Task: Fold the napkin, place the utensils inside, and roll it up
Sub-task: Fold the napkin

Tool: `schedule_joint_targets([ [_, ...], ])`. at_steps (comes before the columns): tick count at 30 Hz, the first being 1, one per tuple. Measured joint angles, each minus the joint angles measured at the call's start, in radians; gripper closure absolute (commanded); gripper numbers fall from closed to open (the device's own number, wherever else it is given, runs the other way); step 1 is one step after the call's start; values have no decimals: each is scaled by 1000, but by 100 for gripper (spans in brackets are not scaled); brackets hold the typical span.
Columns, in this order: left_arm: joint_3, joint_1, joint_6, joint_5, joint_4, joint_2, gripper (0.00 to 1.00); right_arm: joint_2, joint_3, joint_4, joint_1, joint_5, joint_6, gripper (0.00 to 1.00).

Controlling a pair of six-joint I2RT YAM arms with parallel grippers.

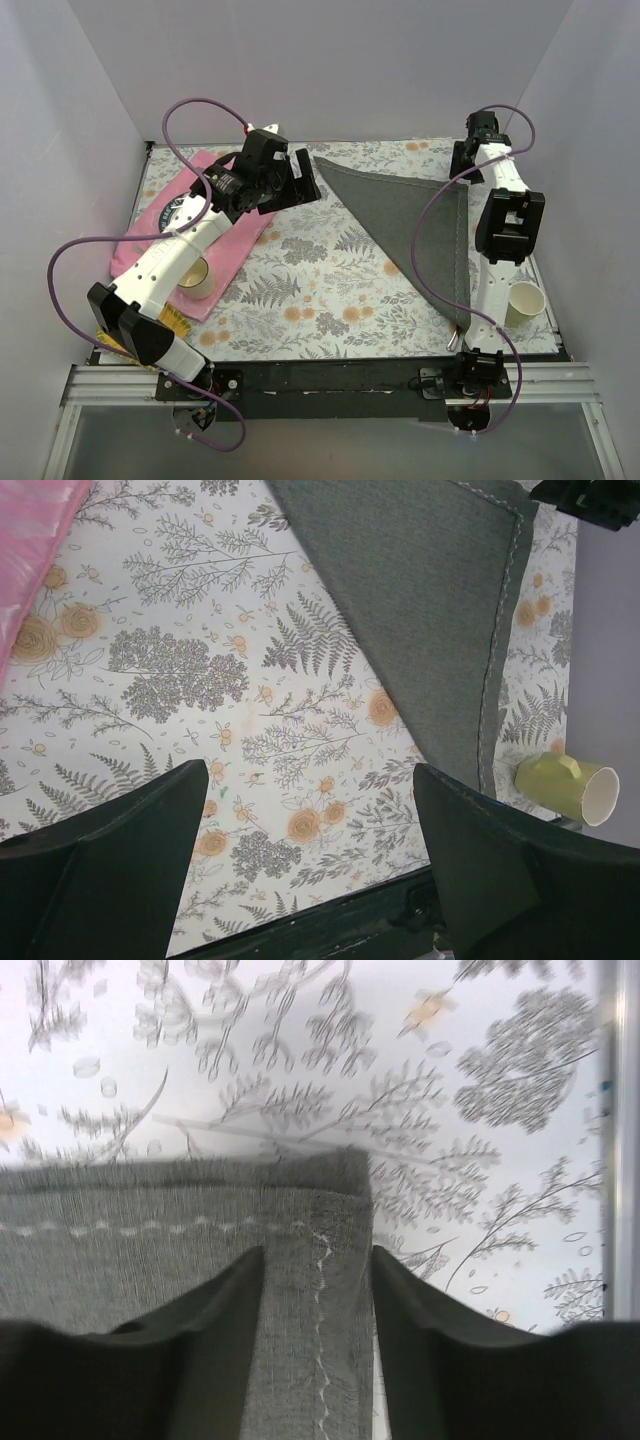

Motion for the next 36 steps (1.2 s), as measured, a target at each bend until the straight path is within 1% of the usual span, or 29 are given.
schedule_joint_targets([
  [4,-46,0,-14,12,36,0,19,7,55,-5,-2,40,3,36],
  [8,-118,0,-36,31,111,0,20,-9,37,-37,1,9,70,36],
  [10,-165,0,-48,40,168,0,20,-47,-29,-42,5,-27,108,36],
  [12,-195,0,-53,48,206,4,20,-108,-128,-52,22,-61,136,37],
  [14,-198,0,-53,51,247,28,20,-167,-215,-67,56,-108,160,37],
  [17,-196,10,-49,52,330,89,20,-225,-278,-87,122,-180,187,38],
  [20,-196,45,-47,55,428,195,25,-291,-349,-86,187,-258,216,39],
  [21,-195,63,-48,56,462,232,29,-312,-372,-89,200,-277,225,40],
  [22,-191,83,-51,58,496,278,31,-338,-405,-90,210,-299,237,40],
  [24,-169,121,-61,58,548,376,36,-391,-468,-94,214,-329,255,40],
  [26,-103,154,-63,57,603,509,41,-440,-513,-109,205,-346,264,40],
  [27,-71,164,-63,56,626,563,42,-454,-519,-122,202,-347,266,39],
  [28,-27,174,-60,55,651,626,47,-467,-520,-134,198,-348,266,40],
  [29,6,179,-55,53,667,672,49,-481,-520,-143,196,-349,265,40],
  [32,157,183,-43,46,699,830,48,-519,-524,-164,190,-347,262,40],
  [36,287,182,-37,30,745,946,49,-583,-555,-171,191,-350,262,40],
])
